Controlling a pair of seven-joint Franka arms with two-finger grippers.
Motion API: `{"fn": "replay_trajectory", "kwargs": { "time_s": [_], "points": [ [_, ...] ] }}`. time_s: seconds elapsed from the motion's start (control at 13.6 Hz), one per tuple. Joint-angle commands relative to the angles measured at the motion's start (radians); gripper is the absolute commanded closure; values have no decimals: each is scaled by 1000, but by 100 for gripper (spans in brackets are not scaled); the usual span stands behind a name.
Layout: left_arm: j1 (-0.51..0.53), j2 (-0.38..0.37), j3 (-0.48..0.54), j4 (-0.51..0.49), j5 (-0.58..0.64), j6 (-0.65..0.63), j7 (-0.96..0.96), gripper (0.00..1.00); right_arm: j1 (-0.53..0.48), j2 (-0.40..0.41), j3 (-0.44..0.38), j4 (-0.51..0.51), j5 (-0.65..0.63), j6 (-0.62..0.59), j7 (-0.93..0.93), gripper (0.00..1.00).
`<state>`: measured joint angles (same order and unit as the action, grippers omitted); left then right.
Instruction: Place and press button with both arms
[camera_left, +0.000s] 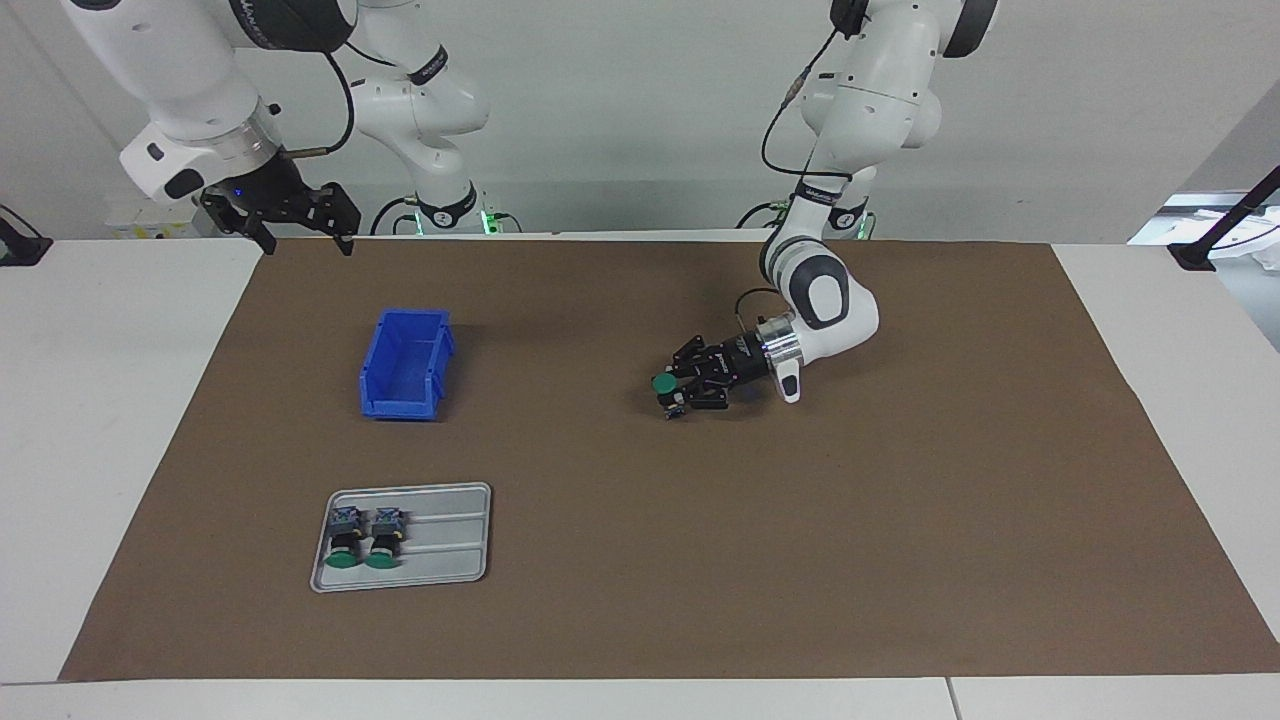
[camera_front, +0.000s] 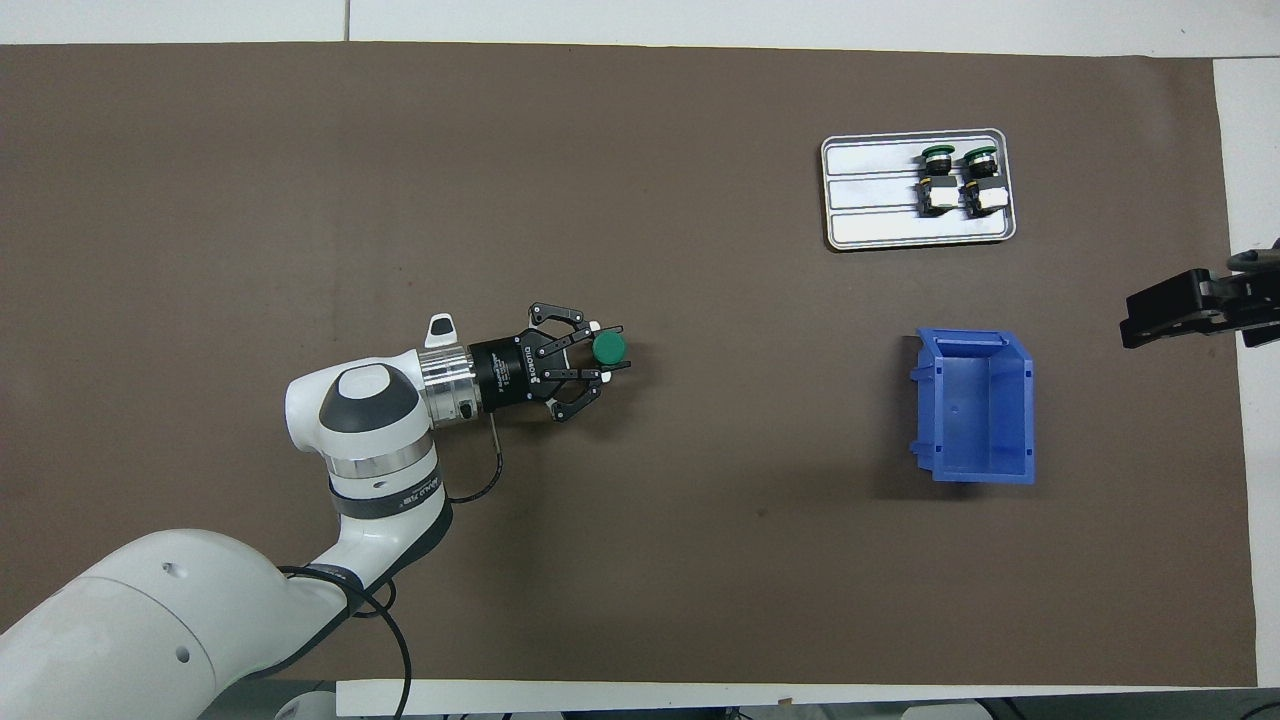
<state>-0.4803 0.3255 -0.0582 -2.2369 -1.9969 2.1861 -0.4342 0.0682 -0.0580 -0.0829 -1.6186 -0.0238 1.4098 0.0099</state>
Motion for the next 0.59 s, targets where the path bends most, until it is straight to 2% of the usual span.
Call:
{"fn": "replay_trajectory", "kwargs": {
  "time_s": [0.0, 0.51],
  "points": [
    [-23, -13, 8, -16, -28, 21, 17, 51, -8, -9, 3, -11, 2, -3, -21, 1],
    [-41, -23, 8, -9, -28, 99, -20, 28, -8, -9, 3, -11, 2, -3, -21, 1]
  ]
}}
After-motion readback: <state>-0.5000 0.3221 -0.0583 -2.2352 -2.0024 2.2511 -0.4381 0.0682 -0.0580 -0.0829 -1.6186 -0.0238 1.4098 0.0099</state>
